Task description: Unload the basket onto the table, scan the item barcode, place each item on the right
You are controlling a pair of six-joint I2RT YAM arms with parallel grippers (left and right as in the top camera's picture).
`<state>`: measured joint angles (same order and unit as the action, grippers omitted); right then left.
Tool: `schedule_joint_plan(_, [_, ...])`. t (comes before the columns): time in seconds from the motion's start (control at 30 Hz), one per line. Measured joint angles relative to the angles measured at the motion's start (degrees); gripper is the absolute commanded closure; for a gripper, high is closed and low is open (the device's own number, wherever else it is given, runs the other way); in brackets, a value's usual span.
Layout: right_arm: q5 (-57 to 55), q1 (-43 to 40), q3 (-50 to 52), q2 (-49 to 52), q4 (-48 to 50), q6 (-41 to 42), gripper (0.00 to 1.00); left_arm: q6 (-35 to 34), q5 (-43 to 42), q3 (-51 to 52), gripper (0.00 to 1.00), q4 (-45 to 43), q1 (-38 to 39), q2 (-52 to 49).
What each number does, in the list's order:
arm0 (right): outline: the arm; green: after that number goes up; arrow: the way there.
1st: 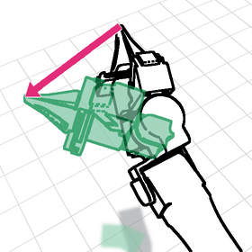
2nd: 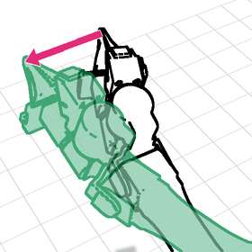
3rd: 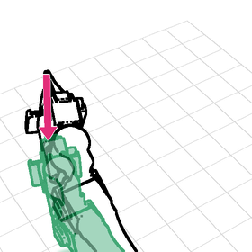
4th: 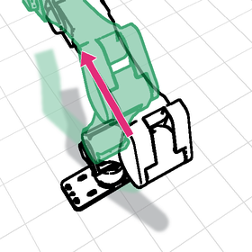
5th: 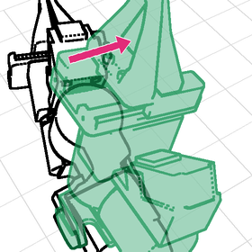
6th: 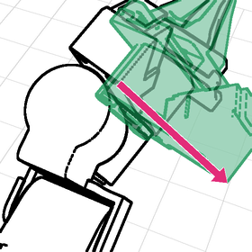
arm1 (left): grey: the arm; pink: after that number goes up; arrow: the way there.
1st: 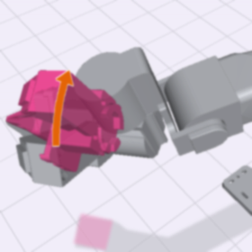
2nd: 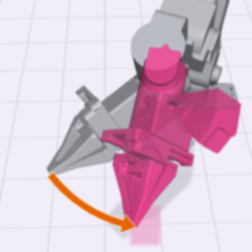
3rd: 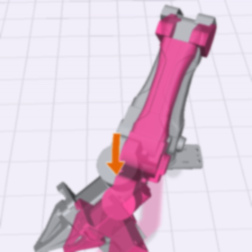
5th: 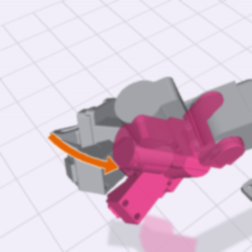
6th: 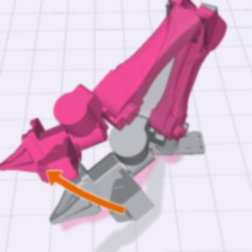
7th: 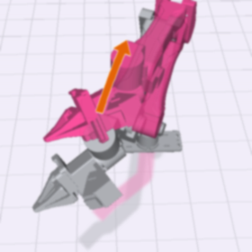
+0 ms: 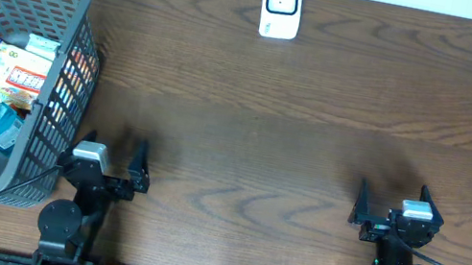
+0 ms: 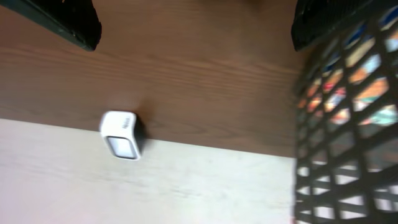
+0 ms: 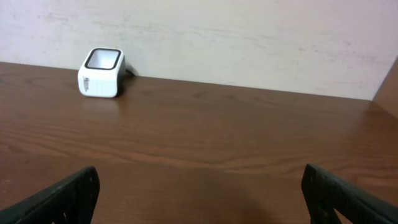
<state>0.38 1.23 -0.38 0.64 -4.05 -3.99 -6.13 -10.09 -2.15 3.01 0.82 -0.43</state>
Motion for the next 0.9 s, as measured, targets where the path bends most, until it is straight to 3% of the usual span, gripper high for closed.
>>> schedule_joint_plan(0.23, [0.00,0.00,0.00,0.00,0.00,0.00,0.01,-1.81,-5.03,-0.90,0.02,1.64,0.00,-0.09])
schedule_joint_plan(0.43, [0.00,0.00,0.00,0.00,0.02,0.00,0.01,-3.21,-6.78,-7.85,0.02,5.42,0.00,-4.90])
schedule_joint_plan(0.6, [0.00,0.00,0.00,0.00,0.00,0.00,0.01,-4.15,-9.51,-17.84,0.02,7.50,0.00,-13.22])
schedule_joint_plan(0.9, [0.00,0.00,0.00,0.00,-0.02,0.00,0.01,-3.39,-15.47,-40.22,0.02,23.04,0.00,-34.01])
